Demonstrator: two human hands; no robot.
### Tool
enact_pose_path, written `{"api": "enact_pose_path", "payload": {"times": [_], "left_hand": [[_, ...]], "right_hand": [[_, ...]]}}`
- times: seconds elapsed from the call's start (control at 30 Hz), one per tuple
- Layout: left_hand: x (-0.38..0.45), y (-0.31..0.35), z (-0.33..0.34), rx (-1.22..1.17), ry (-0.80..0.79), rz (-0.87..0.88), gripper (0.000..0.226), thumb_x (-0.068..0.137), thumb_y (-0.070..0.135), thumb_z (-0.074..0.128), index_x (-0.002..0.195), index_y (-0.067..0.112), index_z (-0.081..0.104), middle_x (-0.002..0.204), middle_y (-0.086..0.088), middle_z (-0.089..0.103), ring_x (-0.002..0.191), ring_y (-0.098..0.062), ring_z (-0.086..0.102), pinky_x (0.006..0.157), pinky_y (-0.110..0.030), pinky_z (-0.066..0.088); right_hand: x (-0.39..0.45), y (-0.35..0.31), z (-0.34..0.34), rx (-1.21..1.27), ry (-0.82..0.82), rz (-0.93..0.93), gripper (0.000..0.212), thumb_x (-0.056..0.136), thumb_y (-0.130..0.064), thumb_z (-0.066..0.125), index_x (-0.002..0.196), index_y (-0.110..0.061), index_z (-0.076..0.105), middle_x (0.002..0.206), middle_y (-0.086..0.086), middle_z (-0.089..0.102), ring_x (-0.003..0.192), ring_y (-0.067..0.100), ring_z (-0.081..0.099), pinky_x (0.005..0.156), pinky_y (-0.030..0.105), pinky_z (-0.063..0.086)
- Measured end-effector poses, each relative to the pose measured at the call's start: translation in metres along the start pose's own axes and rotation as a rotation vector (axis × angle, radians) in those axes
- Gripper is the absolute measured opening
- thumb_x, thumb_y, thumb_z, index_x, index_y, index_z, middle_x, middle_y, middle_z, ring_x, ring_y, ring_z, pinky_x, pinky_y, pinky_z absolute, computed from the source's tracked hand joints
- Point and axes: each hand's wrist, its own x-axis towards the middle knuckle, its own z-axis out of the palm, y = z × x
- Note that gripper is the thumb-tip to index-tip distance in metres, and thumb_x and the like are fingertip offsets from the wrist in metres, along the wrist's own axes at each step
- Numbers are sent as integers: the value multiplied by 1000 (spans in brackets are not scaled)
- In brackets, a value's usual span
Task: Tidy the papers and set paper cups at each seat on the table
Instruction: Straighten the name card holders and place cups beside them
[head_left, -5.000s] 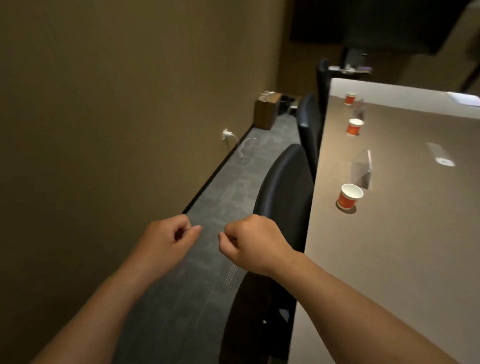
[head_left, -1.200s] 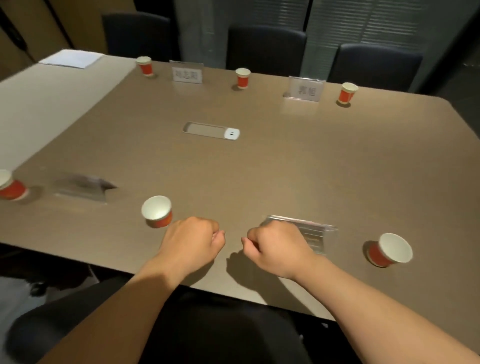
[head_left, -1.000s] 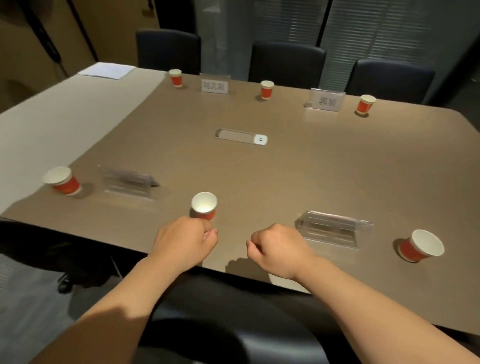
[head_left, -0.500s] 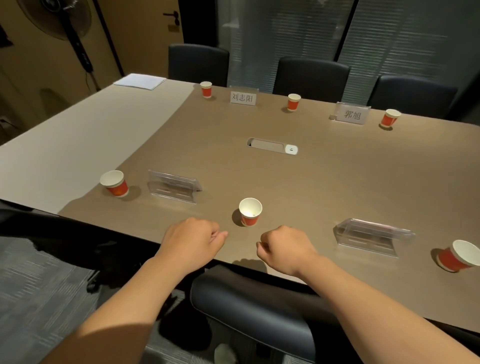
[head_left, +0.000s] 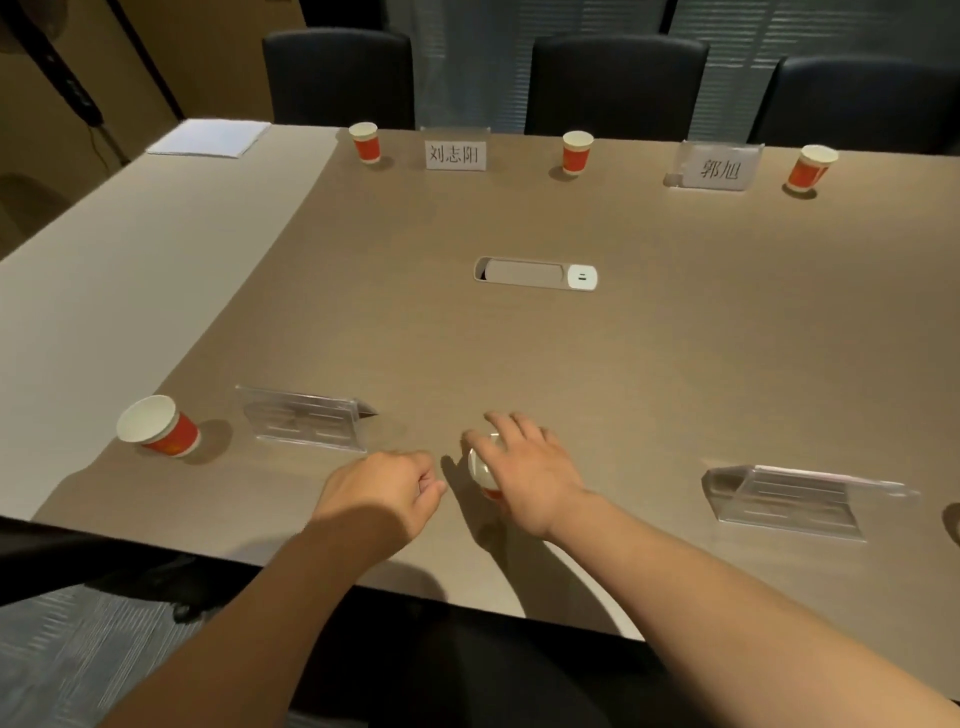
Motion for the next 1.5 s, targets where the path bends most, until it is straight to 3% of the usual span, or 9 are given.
{"api": "enact_pose_path", "payload": {"times": [0.1, 0.33, 0.5, 0.63, 0.73, 0.87, 1.13, 1.3, 1.5], "left_hand": [[19, -3, 13, -15, 4, 4, 21, 93, 42, 49, 88, 25, 60, 76, 9, 53, 75, -15, 50, 66, -27, 36], [48, -2, 39, -143, -125, 70, 17, 91, 37, 54, 81, 25, 58, 72, 8, 51, 75, -15, 53, 64, -27, 38], [60, 2, 51, -164, -138, 96, 18, 91, 37, 54, 87, 22, 63, 73, 10, 53, 76, -13, 53, 65, -26, 40], [64, 1, 55, -152, -170, 95, 15, 90, 36, 55, 82, 25, 59, 74, 10, 52, 76, -13, 53, 66, -26, 39], [66, -1, 53, -165, -171, 96, 10, 90, 34, 56, 83, 27, 60, 78, 10, 54, 76, -13, 53, 67, -27, 41], [69, -6, 52, -178, -149, 109, 6, 88, 31, 58, 90, 28, 63, 73, 13, 49, 75, -12, 50, 65, -25, 37], [69, -32, 38, -120, -59, 190, 30, 78, 41, 49, 100, 28, 64, 98, 9, 65, 97, -19, 60, 86, -33, 45], [86, -86, 11, -44, -8, 238, 31, 82, 32, 60, 112, 27, 63, 114, 4, 63, 110, -25, 57, 93, -36, 39], [103, -168, -19, 6, 51, 211, 44, 80, 23, 72, 122, 26, 61, 122, 1, 62, 117, -25, 57, 99, -40, 40]], "right_hand": [[23, 1, 7, -21, -114, -21, 76, 84, -16, 64, 147, -32, 25, 161, 7, 10, 148, 37, 10, 116, 55, 22], [15, 43, 23, 20, -114, 160, 56, 81, -14, 64, 132, -26, 45, 129, 8, 44, 118, 35, 44, 90, 44, 47], [1, 85, 16, 100, -109, 386, 53, 82, -31, 62, 131, -23, 44, 124, 9, 45, 117, 36, 48, 90, 44, 51], [-4, 91, 17, 42, -172, 342, 83, 76, -30, 72, 144, -27, 26, 146, 8, 29, 131, 35, 36, 100, 46, 45], [-2, 89, 21, 50, -176, 296, 70, 80, -13, 66, 141, -27, 34, 140, 9, 37, 122, 33, 41, 94, 42, 49], [2, 85, 20, 88, -165, 365, 55, 82, -24, 65, 132, -20, 42, 123, 9, 46, 114, 32, 46, 84, 39, 49], [2, 80, 21, 52, -219, 403, 67, 80, -25, 67, 139, -24, 36, 134, 8, 43, 124, 32, 42, 98, 42, 44], [17, 45, 8, 2, -93, 412, 81, 80, -48, 63, 148, -27, 25, 157, 7, 25, 145, 35, 19, 116, 48, 24], [67, -56, -18, 96, 94, 330, 46, 89, -36, 57, 133, -24, 49, 132, 3, 54, 120, 28, 51, 101, 39, 40]]}}
